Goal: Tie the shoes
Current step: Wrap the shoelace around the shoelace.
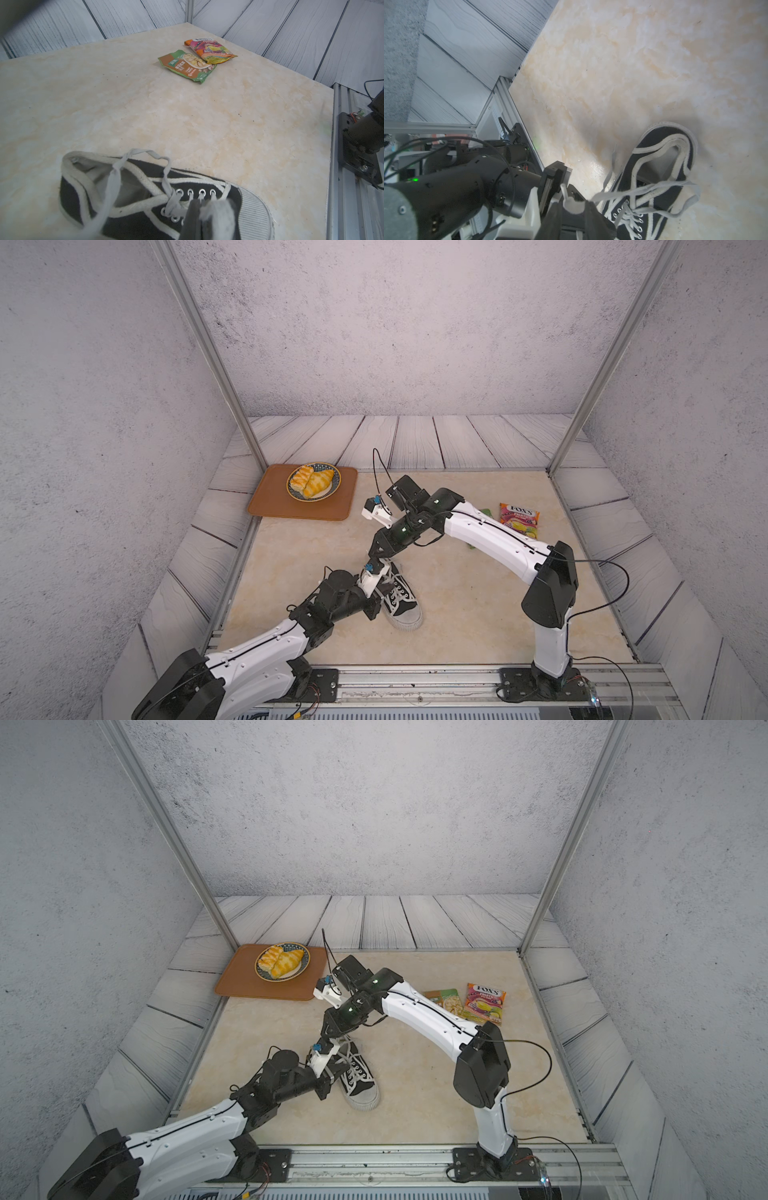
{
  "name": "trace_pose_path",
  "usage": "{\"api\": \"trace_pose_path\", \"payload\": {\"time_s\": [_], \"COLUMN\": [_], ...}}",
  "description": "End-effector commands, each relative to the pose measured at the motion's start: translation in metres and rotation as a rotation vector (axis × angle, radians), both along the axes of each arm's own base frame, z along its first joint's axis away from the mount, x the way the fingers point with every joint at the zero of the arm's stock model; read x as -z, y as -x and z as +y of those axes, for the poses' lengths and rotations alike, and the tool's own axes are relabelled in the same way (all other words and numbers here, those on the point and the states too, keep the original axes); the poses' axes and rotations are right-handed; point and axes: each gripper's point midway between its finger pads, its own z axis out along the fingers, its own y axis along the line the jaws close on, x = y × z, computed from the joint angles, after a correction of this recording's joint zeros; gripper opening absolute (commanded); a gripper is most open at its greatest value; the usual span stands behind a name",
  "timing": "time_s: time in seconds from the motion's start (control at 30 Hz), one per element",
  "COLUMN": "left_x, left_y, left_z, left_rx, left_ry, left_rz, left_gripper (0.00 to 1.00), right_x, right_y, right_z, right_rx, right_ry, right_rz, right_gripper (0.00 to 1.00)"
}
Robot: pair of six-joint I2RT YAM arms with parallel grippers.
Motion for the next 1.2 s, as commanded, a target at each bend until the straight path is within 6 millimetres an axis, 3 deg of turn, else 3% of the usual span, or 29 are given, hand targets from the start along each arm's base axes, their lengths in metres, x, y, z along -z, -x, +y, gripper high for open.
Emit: {"api": "trace_pose_path", "payload": {"time_s": [0.0,0.17,0.4,0.67,1.17], "left_x": [-0.019,-0.019,-0.022,-0.019,-0.021], "left_y": [-0.003,-0.004,-0.005,-0.007,-0.014], "left_z": [-0.003,0.0,0.002,-0.001,0.0], "left_rx": [0.0,-0.019,-0.033,-0.028,-0.057], "left_ry": [0.057,0.052,0.06,0.052,0.043], "left_rz": [-0.061,-0.066,-0.075,-0.061,-0.058], "left_gripper": [0.0,0.0,0.0,0.0,0.0], "right_x": [0.003,0.0,0.005,0.023,0.038], "right_y": [0.015,-0.001,-0.02,0.006,0.025], "right_z": [-0.002,-0.016,-0.047,-0.042,-0.042], "right_rx": [-0.038,0.037,0.2,0.152,0.102], "right_ry": [0.02,0.049,0.009,-0.056,-0.043], "right_rz": [0.042,-0.028,-0.03,0.141,0.246], "right_gripper": [0.35,0.42,0.42,0.43,0.47]}}
